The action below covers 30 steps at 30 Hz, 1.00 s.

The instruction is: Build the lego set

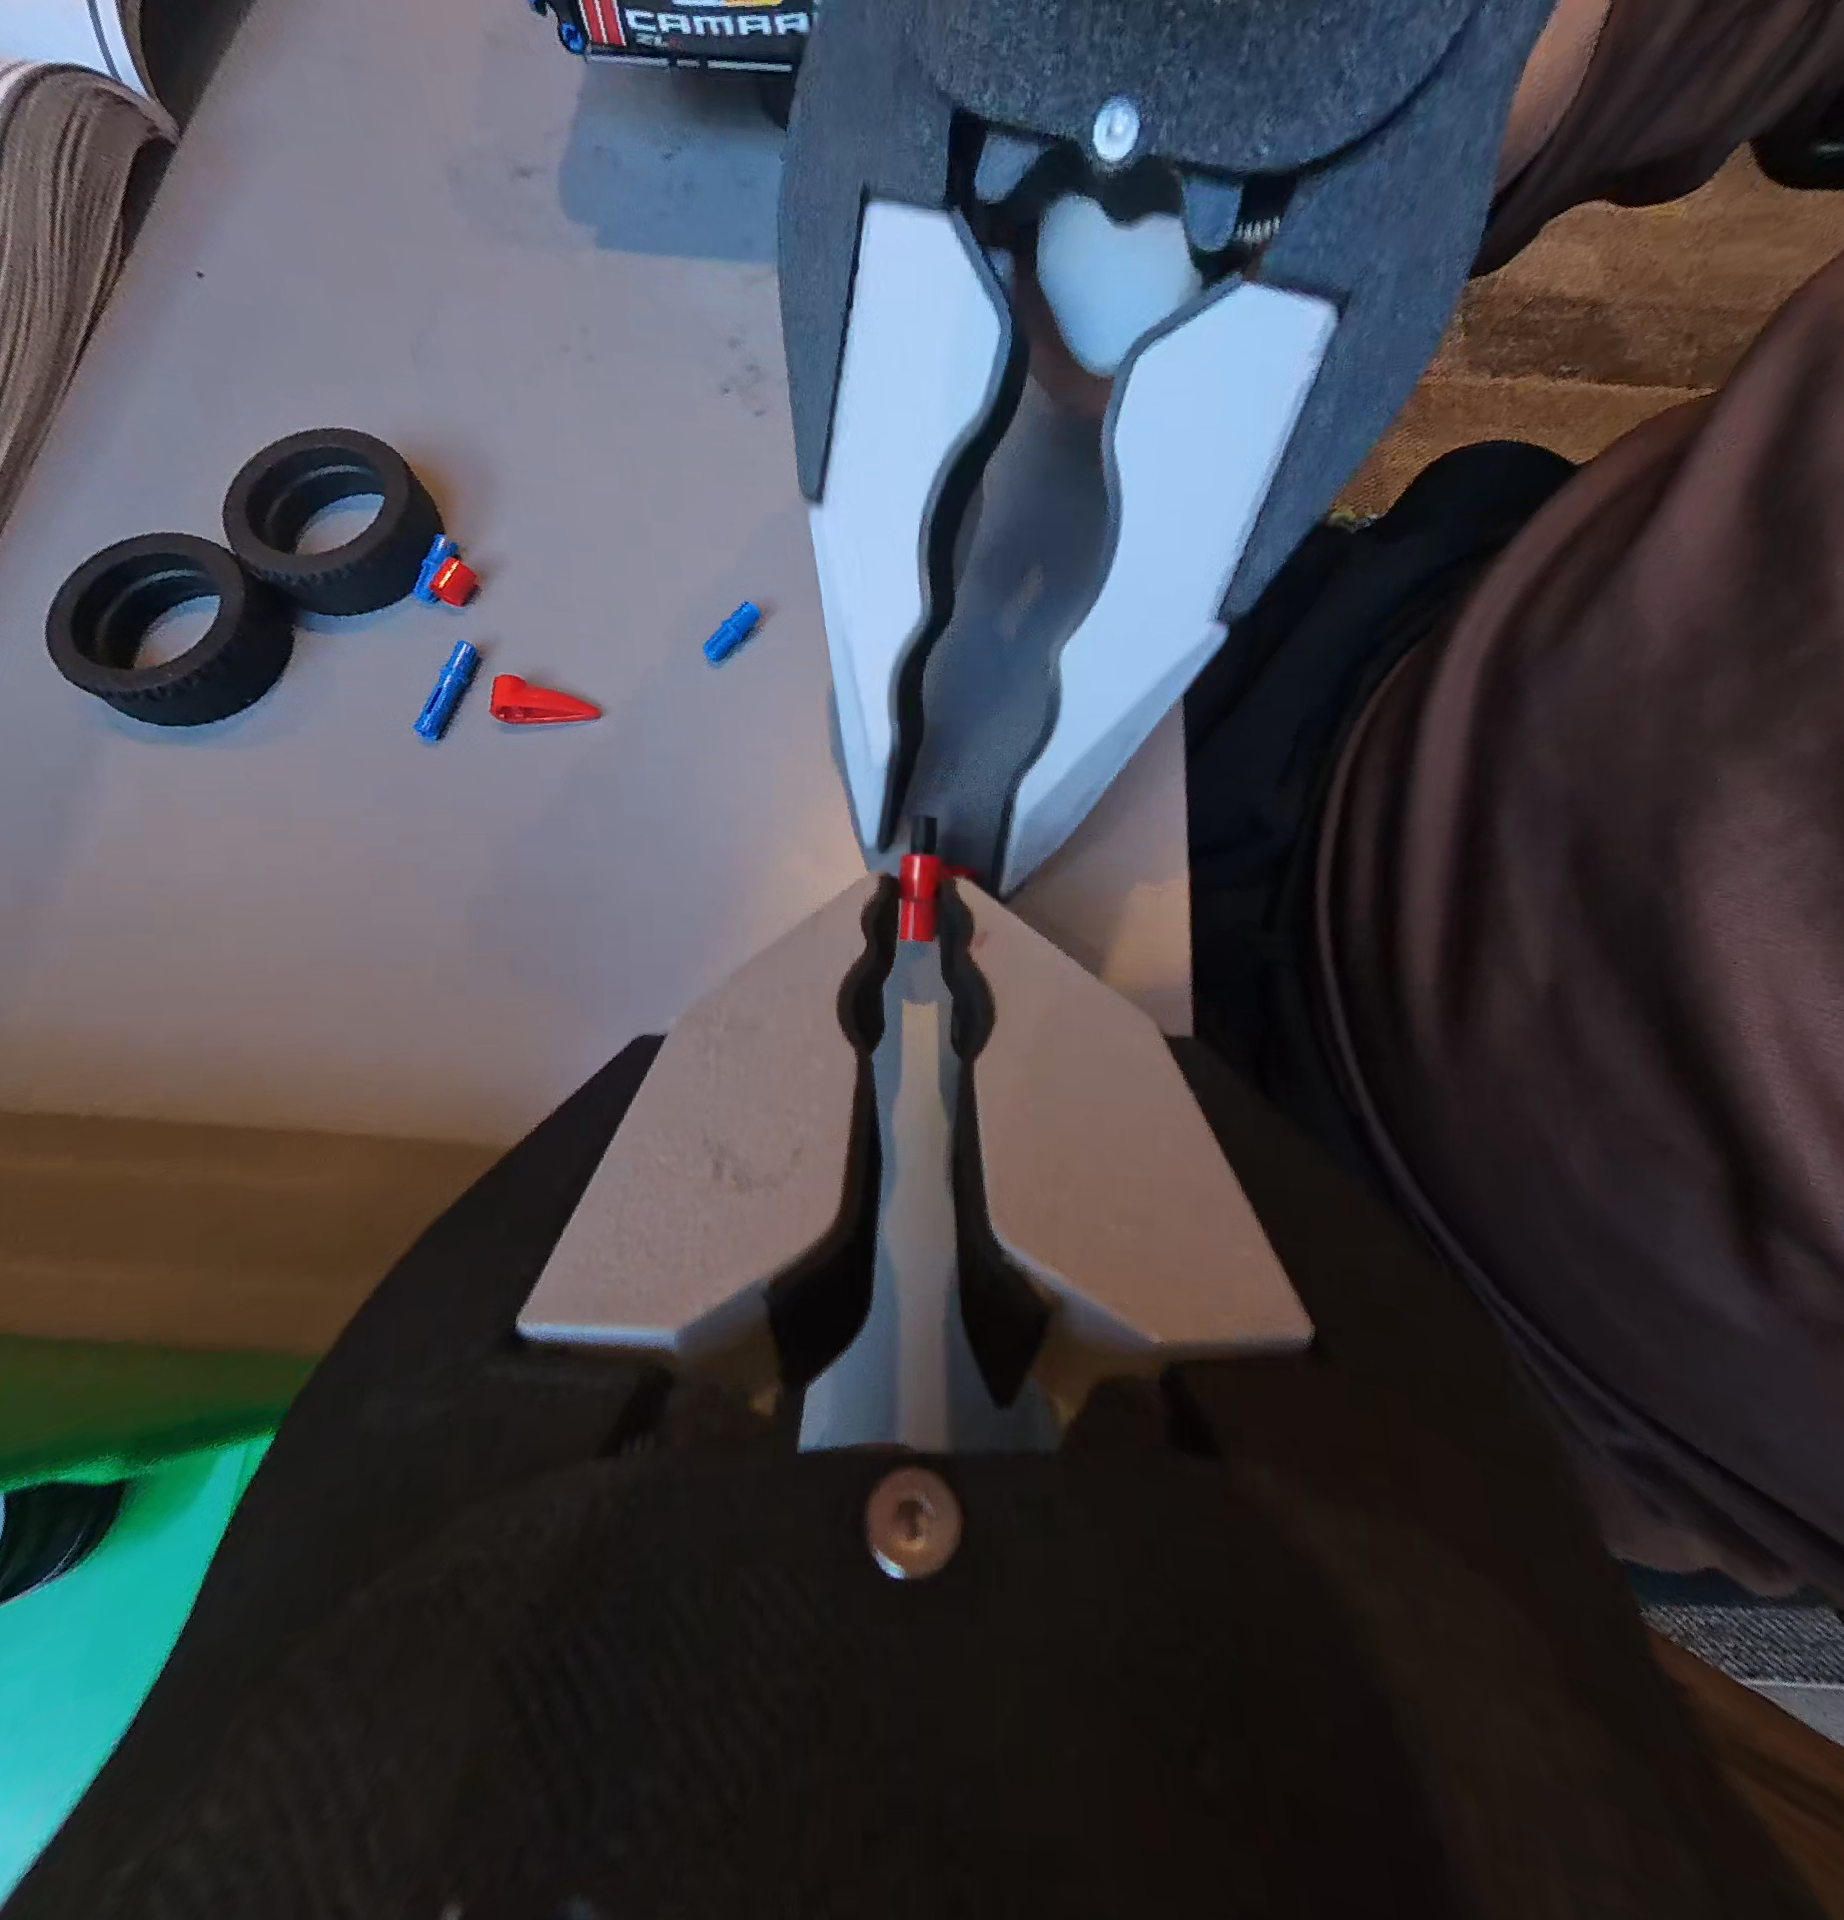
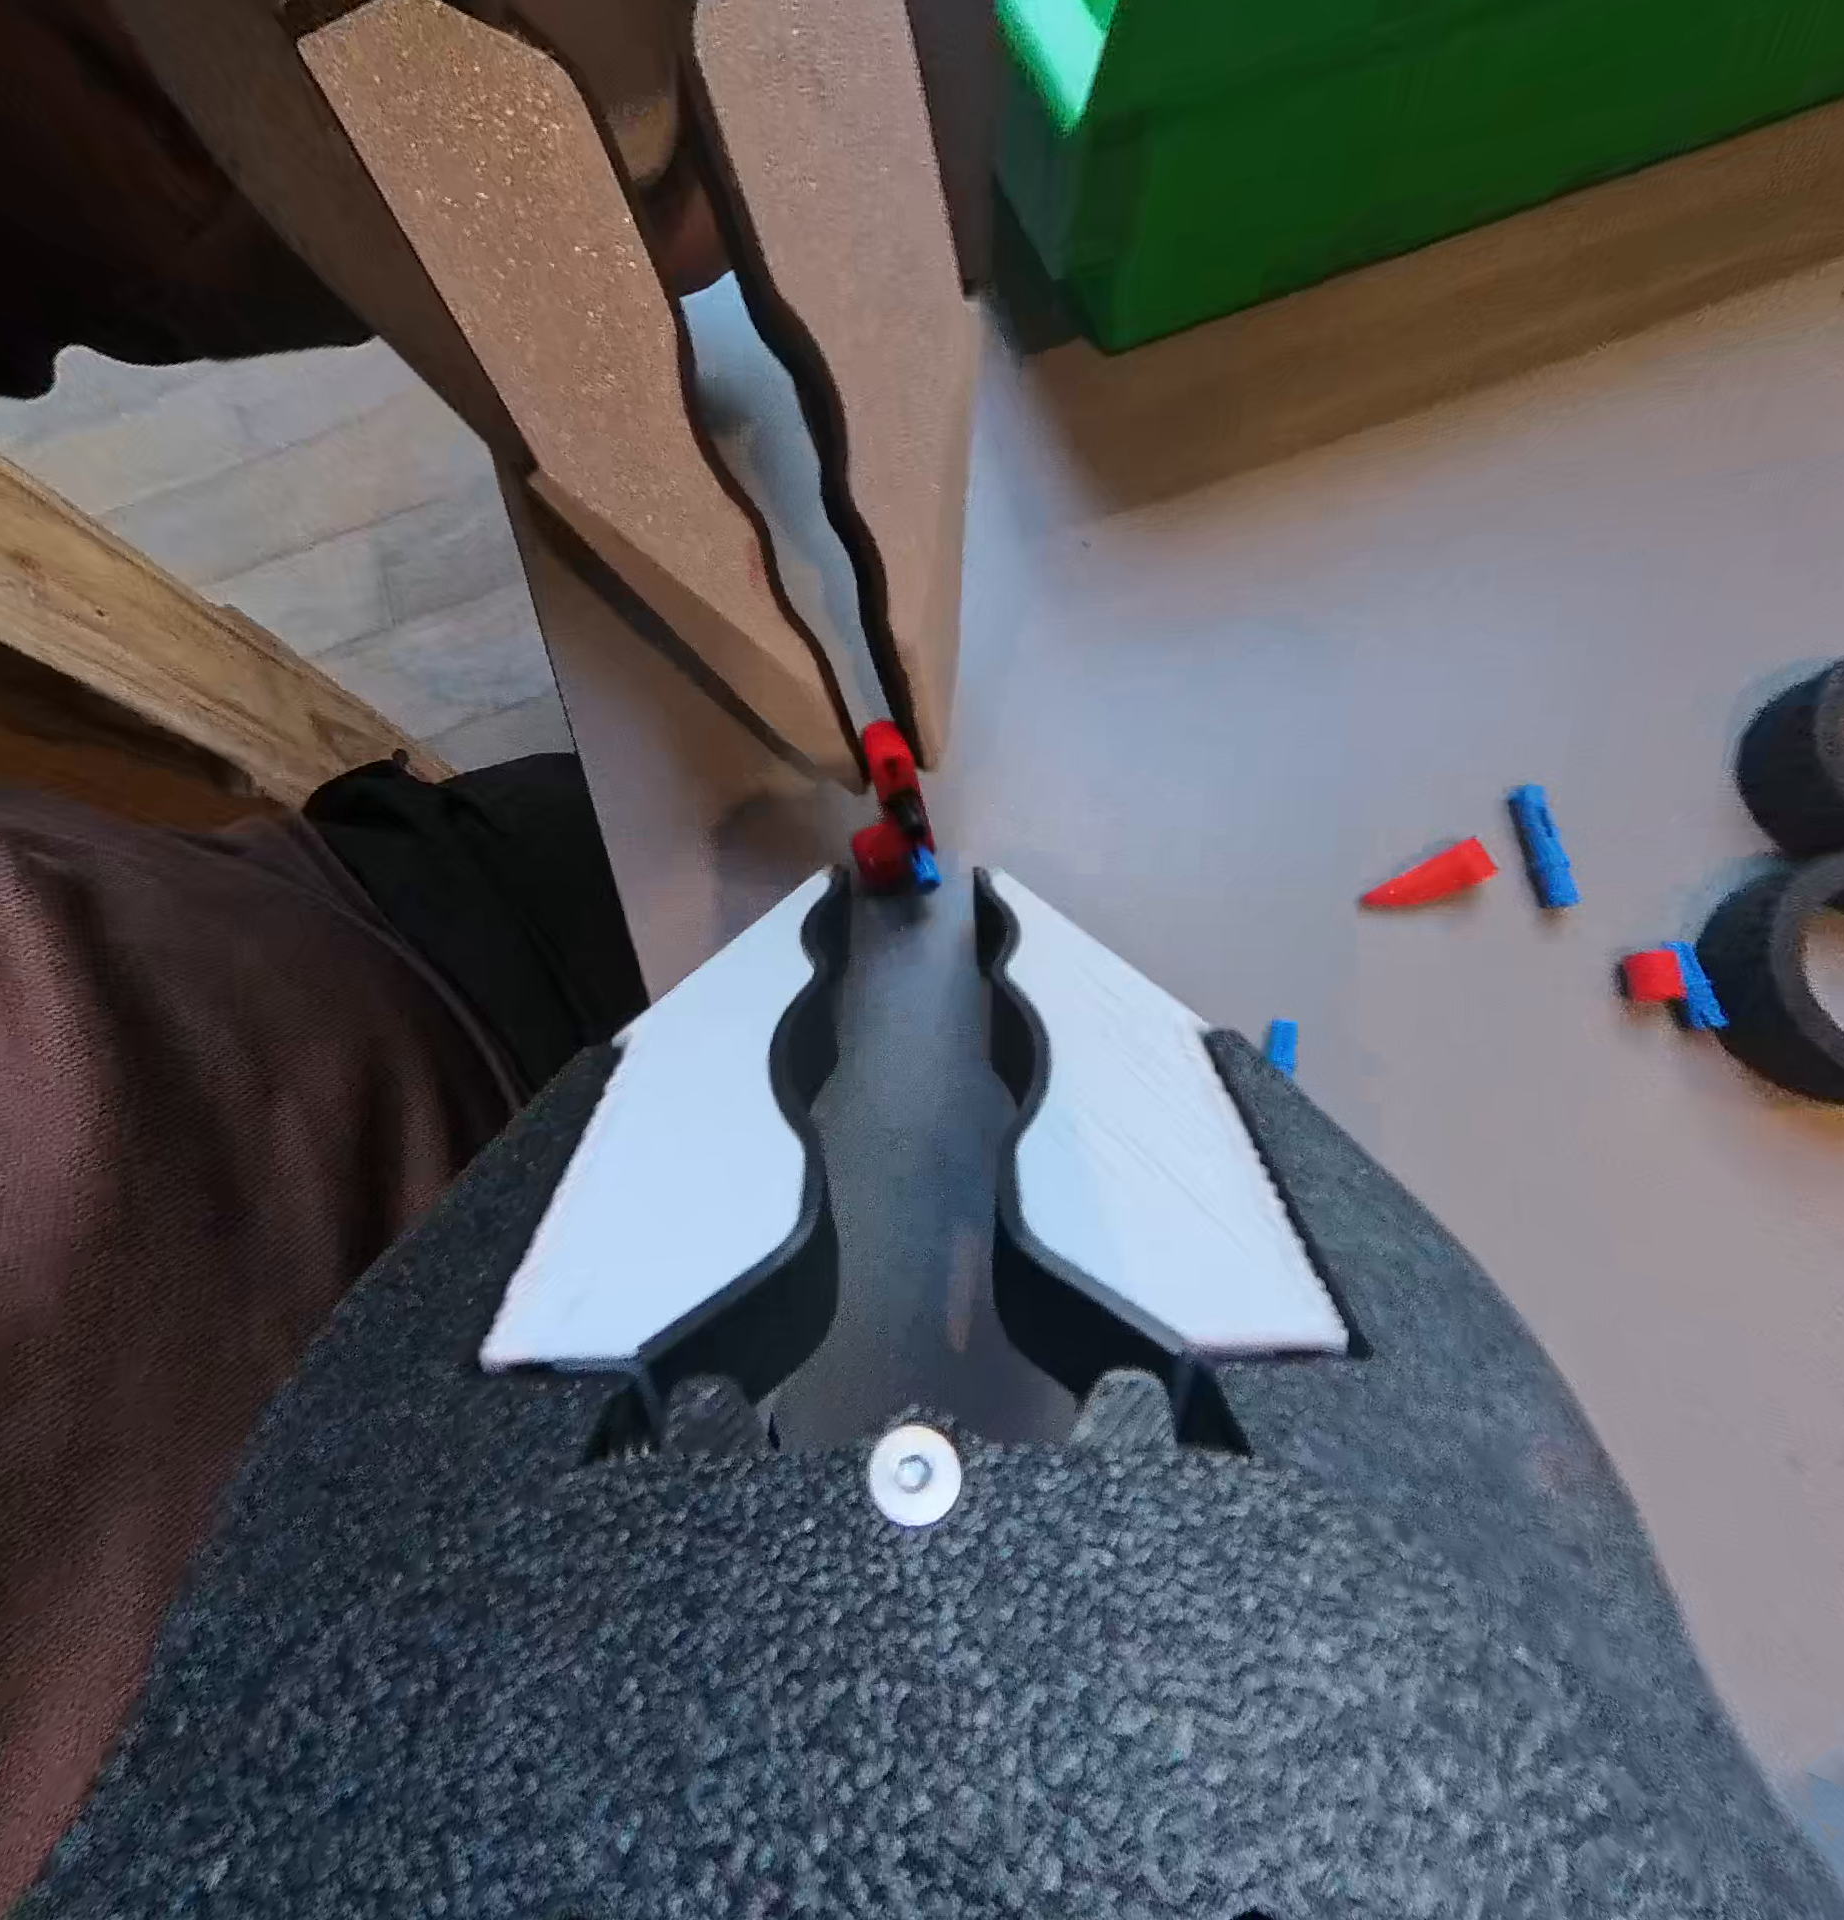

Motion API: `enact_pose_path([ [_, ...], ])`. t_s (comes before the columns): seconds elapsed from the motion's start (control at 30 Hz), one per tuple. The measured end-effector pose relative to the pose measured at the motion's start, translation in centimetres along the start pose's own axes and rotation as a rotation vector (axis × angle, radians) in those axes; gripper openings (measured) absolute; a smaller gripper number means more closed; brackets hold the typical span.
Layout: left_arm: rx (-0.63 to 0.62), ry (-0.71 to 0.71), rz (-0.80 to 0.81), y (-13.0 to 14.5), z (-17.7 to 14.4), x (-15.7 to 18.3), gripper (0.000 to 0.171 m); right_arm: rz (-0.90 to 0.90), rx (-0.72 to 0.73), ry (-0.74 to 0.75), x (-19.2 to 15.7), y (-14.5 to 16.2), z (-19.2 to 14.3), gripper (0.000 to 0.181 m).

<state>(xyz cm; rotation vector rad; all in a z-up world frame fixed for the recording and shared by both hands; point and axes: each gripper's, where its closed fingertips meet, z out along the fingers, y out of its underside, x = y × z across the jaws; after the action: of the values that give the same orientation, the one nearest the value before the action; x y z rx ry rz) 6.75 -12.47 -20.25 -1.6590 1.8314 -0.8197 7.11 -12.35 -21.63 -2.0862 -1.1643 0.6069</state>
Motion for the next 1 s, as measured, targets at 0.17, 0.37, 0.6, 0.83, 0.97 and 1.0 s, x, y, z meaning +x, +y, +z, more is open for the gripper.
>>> enact_pose_path([
  [0.17,-0.015,0.006,-0.017,0.1,-0.7,-0.2,0.005,0.093,0.087,0.106,3.0,-0.2,-2.3,0.025],
  [0.37,-0.043,-0.023,0.017,-0.2,-1.3,-0.5,0.005,0.139,-0.004,0.268,5.9,2.0,-2.7,0.027],
  [0.6,-0.088,0.001,0.021,1.3,0.2,-0.4,0.004,0.130,-0.040,0.278,6.3,2.6,-2.5,0.027],
  [0.83,-0.058,0.020,-0.010,1.4,0.4,-0.3,0.005,0.210,-0.015,0.218,6.5,2.6,-2.4,0.018],
  [0.97,-0.047,0.020,-0.027,1.3,0.6,-0.4,0.007,0.195,-0.023,0.220,6.6,2.6,-2.3,0.007],
  [1.0,-0.043,0.022,-0.025,1.2,0.6,-0.3,0.007,0.187,-0.024,0.217,6.5,2.5,-2.3,0.003],
])
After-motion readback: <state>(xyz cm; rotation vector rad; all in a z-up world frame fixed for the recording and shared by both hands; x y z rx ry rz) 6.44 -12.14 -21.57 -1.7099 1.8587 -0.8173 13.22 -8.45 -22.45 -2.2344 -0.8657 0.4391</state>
